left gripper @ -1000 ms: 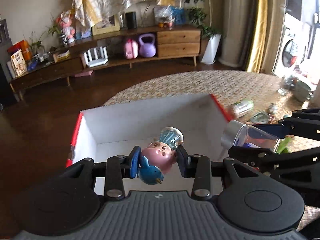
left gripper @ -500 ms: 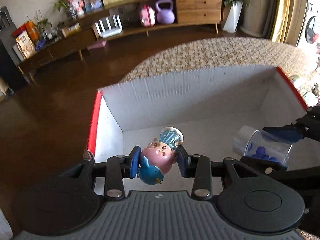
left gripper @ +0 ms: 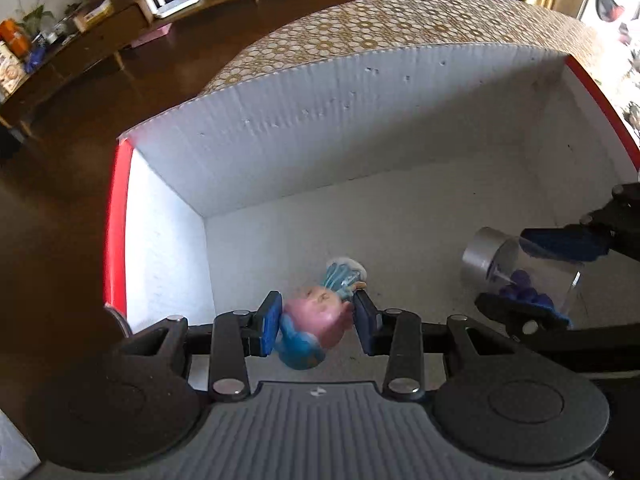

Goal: Organize rigid objects
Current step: 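Lower pink figurine into red box with left tool while right tool releases bead bottle there, then open left tool and withdraw both tools from box back over table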

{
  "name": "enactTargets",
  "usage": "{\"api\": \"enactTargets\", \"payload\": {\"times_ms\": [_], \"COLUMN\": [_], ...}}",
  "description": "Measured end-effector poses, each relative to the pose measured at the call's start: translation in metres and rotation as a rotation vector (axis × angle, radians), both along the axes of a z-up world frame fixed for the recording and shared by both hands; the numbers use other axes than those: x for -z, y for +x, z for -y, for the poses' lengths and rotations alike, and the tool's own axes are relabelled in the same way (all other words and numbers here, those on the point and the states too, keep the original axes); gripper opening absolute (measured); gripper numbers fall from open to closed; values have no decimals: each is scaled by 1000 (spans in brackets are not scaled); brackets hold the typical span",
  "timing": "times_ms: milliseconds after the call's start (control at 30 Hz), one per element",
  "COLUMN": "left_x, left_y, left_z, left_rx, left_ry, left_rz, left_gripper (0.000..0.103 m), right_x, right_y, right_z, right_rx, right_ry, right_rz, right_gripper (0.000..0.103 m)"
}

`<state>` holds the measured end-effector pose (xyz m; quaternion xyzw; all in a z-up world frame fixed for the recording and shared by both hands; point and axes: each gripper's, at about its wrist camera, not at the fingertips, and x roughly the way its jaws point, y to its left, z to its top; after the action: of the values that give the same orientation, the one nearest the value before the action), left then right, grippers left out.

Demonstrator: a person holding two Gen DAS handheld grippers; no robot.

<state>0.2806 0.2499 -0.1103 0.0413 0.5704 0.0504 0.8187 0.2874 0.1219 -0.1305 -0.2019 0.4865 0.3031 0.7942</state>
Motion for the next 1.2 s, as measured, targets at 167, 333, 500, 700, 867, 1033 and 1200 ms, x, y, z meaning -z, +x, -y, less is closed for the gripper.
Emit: {"api": "enactTargets", "payload": {"times_ms": [167,333,500,700,867,1033,1200], "left_x": [-1,-12,-28,-59,-84,-108,-123], "left_y": [2,-5,-17,-43,-63,-83,-104], "left_z": [3,-2,-5,8,22,40,61], "left_rx": [14,-11,-56,-63,-58,-36,-18], "left_ry": [11,3,-29,-39,-42,-67,-84], "left_rz": [-15,34,101,191,264,344,403], "left_gripper": [39,40,40,40,40,40,41], "right_x": [-1,-13,-30,-56,-80,-98,-110], "right_y": [1,-3,-16,-39,-56,-71,-90], "right_z": [0,8,27,54,77,103,130], "right_rx": [-6,-1,7,1,5,2,7], "right_ry": [-3,35,89,163,232,314,370], "right_rz": [-12,7,16,41,66,76,104], "right_gripper": [41,44,45,48,50,57,64]}}
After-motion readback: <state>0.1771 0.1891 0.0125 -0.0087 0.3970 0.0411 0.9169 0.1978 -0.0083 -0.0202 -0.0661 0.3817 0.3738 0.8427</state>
